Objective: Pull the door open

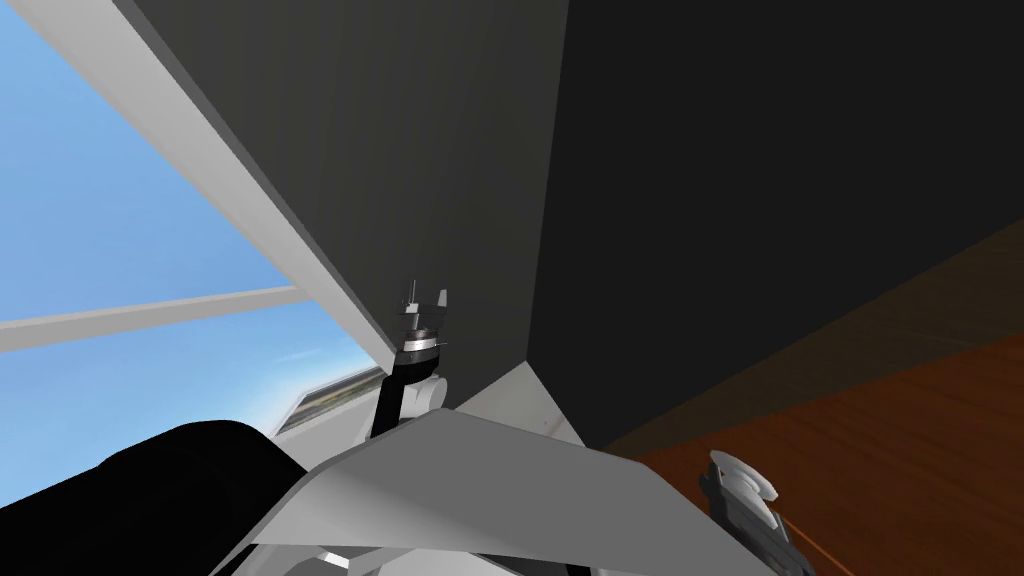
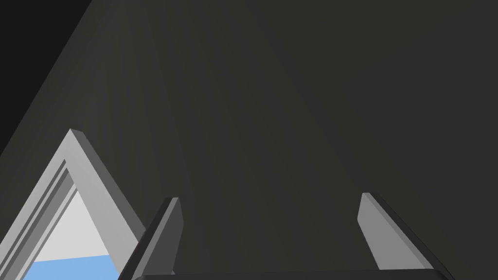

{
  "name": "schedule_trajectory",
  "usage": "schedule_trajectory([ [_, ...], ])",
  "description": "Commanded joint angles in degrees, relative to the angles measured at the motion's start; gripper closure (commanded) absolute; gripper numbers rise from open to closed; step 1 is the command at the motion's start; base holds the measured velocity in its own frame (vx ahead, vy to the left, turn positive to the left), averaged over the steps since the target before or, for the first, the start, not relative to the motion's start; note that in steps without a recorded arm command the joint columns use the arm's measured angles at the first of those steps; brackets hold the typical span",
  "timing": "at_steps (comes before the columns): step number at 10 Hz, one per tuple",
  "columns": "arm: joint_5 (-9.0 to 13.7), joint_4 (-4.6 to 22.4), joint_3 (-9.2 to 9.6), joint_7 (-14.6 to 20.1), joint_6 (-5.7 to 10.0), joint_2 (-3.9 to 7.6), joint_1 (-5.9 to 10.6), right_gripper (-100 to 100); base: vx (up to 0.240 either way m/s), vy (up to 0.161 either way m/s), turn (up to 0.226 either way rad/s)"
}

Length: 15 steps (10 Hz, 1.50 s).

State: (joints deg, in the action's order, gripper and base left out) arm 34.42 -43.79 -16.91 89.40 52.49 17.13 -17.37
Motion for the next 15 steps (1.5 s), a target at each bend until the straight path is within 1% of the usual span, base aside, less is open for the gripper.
schedule_trajectory([
  [1, -0.50, -0.01, 0.87, 0.82, 0.18, 0.07, -0.25, 100, -0.172, 0.075, 0.043],
  [5, -2.04, -1.29, 3.36, 3.21, 0.49, 0.91, -1.49, 100, -0.185, 0.086, 0.049],
  [6, -2.63, -1.78, 4.30, 4.10, 0.60, 1.23, -1.96, 100, -0.217, 0.055, 0.076],
  [8, -3.41, -2.41, 5.55, 5.28, 0.75, 1.65, -2.60, 100, -0.217, 0.043, 0.075],
  [9, -3.67, -2.63, 5.98, 5.69, 0.80, 1.80, -2.82, 100, -0.199, 0.043, 0.068],
  [10, -3.44, -2.47, 5.64, 5.32, 0.57, 1.66, -2.79, 100, -0.080, 0.025, 0.016],
  [11, -4.46, -2.92, 7.05, 6.22, 1.20, 1.91, -3.48, 100, -0.164, 0.025, 0.062],
  [13, -5.37, -3.40, 8.25, 7.03, 1.90, 2.26, -4.10, 100, -0.260, 0.031, 0.075],
  [15, -6.62, -4.05, 9.90, 8.13, 2.86, 2.74, -4.94, 100, -0.258, 0.061, 0.060],
])
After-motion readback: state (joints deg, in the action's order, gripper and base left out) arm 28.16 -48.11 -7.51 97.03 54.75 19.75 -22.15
